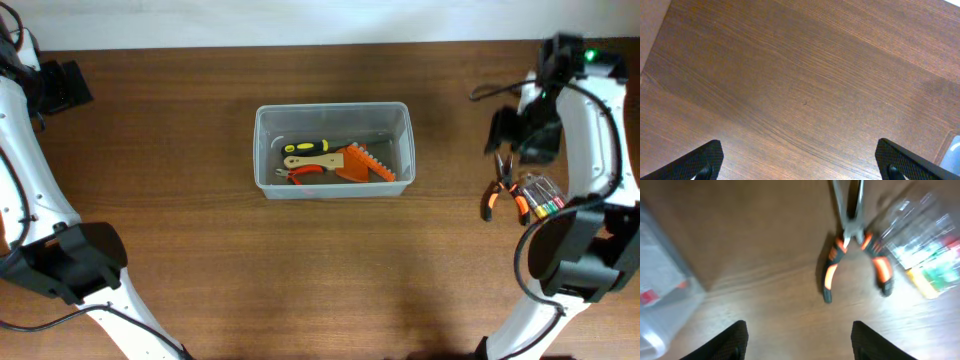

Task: Pack container
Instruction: 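Grasp the orange-black pliers with the right gripper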

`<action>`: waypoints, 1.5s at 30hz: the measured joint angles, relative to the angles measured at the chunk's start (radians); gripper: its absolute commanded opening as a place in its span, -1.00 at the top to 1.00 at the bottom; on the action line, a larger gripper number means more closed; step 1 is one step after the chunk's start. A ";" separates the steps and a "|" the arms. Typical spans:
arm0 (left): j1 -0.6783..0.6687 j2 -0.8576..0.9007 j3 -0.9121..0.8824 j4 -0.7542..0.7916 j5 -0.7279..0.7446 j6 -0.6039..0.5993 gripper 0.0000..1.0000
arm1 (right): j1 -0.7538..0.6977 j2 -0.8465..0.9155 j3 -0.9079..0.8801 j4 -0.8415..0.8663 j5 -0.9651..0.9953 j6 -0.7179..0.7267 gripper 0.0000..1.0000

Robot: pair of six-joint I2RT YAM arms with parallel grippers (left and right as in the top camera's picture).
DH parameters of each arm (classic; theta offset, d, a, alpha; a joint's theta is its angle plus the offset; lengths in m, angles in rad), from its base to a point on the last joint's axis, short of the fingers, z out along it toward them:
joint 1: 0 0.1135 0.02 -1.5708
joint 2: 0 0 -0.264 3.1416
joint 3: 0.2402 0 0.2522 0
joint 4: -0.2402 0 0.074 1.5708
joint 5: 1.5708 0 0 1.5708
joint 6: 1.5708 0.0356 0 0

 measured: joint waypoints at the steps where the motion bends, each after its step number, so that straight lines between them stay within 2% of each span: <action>1: 0.000 0.000 0.000 0.000 0.000 0.000 -0.98 | -0.006 0.002 -0.045 0.027 -0.011 0.014 -0.39; 8: 0.000 0.000 0.000 0.000 0.000 0.000 -0.98 | -0.034 0.007 -0.264 0.212 -0.053 0.044 -0.43; 10: 0.000 0.000 0.000 0.000 0.000 0.000 -0.98 | -0.041 0.007 -0.303 0.269 -0.060 0.047 -0.40; 13: 0.000 0.000 0.000 0.000 0.000 0.000 -0.98 | -0.049 0.007 -0.353 0.333 -0.064 0.053 -0.25; 19: 0.000 0.000 0.000 0.000 0.000 0.000 -0.98 | -0.052 0.007 -0.449 0.422 -0.062 0.080 -0.24; 24: 0.000 0.000 0.000 0.000 0.001 0.000 -0.98 | -0.055 0.007 -0.485 0.451 -0.051 0.110 -0.24; 28: 0.000 0.000 0.000 0.000 0.000 0.000 -0.98 | -0.058 0.007 -0.486 0.455 -0.042 0.121 -0.13; 34: 0.000 0.000 0.000 0.000 0.000 0.000 -0.98 | -0.059 0.007 -0.486 0.462 0.024 0.140 -0.11; 40: 0.000 0.000 0.000 0.000 0.000 0.000 -0.98 | -0.060 0.010 -0.488 0.465 0.060 0.144 0.17; 43: 0.000 0.000 0.000 0.000 0.000 0.000 -0.98 | -0.063 0.013 -0.488 0.464 0.063 0.144 0.37; 45: 0.000 0.000 0.000 0.000 0.000 0.000 -0.98 | -0.063 0.016 -0.485 0.461 0.063 0.145 0.39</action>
